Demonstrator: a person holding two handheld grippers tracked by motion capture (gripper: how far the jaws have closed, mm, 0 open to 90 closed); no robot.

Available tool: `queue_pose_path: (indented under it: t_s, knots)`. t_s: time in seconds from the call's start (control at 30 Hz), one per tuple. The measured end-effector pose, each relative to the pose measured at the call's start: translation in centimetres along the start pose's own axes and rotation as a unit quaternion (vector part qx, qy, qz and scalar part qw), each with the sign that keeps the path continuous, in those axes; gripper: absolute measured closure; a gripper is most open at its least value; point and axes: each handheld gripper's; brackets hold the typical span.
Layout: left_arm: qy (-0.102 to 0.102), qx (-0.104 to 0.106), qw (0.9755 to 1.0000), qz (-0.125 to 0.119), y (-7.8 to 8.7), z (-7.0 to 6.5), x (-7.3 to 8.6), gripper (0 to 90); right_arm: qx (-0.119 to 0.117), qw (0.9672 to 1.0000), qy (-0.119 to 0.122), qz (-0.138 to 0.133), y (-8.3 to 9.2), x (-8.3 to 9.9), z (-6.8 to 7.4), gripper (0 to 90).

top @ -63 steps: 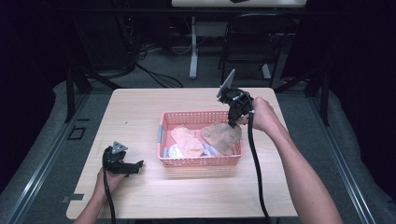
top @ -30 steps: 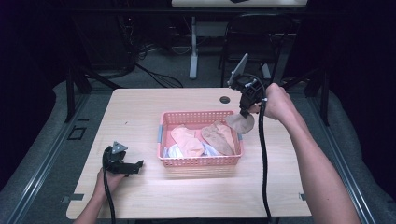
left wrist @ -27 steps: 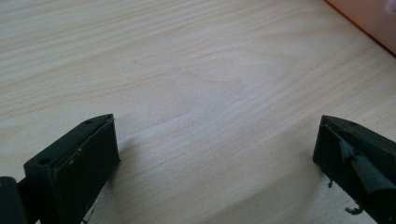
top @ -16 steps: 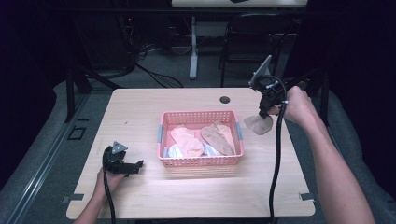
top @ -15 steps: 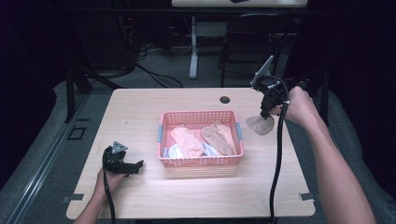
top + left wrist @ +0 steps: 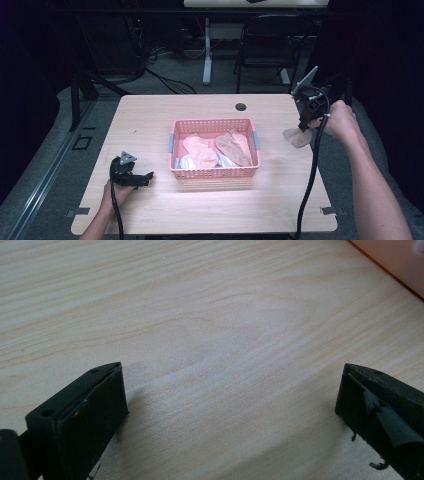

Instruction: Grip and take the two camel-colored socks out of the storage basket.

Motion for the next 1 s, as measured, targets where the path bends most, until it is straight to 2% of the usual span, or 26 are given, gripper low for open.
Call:
queue_pose_path:
  t_s: [0.17,0.2,0.23,0.27,0.4,0.43,0.63,0.67,0.77,0.87,1.0]
  knots:
    - [0.001,0.000,1.0000,0.000,0.0,0.0,0.0,0.0,-0.005,0.9998,-0.019,0.002,-1.4,0.5,-0.5,85.0]
    - [0.000,0.000,1.0000,0.000,0.0,0.0,0.0,0.0,-0.007,0.9997,-0.024,0.006,-2.2,0.7,-0.6,84.9]
    - [0.000,0.000,1.0000,0.000,0.0,0.0,0.0,0.0,-0.007,0.9997,-0.024,0.006,-2.2,0.7,-0.6,84.9]
    - [0.000,0.001,1.0000,0.001,0.0,0.0,0.0,0.0,-0.013,0.9995,-0.026,0.009,-3.3,0.9,-0.6,84.9]
    - [0.000,0.001,1.0000,0.001,0.0,0.0,0.0,0.0,-0.016,0.9994,-0.027,0.017,-4.4,1.1,-0.5,84.8]
    - [0.000,0.001,1.0000,0.001,0.0,0.0,0.0,0.0,-0.023,0.9991,-0.029,0.020,-5.3,1.2,-0.3,84.8]
    - [0.000,0.001,1.0000,0.001,0.0,0.0,0.0,0.0,-0.034,0.9986,-0.033,0.026,-7.1,1.5,0.1,84.8]
    - [0.000,0.001,1.0000,0.001,0.0,0.0,0.0,0.0,-0.037,0.9982,-0.036,0.031,-8.0,1.6,0.2,84.8]
    - [0.000,0.001,1.0000,0.001,0.0,0.0,0.0,0.0,-0.048,0.9974,-0.037,0.039,-9.3,1.7,0.2,84.7]
    - [0.000,0.001,1.0000,0.001,0.0,0.0,0.0,0.0,-0.048,0.9971,-0.044,0.037,-10.0,1.9,0.3,84.7]
    - [0.000,0.000,1.0000,0.000,0.0,0.0,0.0,0.0,-0.069,0.9951,-0.052,0.048,-11.7,2.2,0.5,84.2]
Point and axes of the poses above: each handheld gripper's, and its own axes: y roughly backward along the jaws, x roughly out of its underside, z roughly to its left, and after that the axes turned 13 degrees about x, right-handed
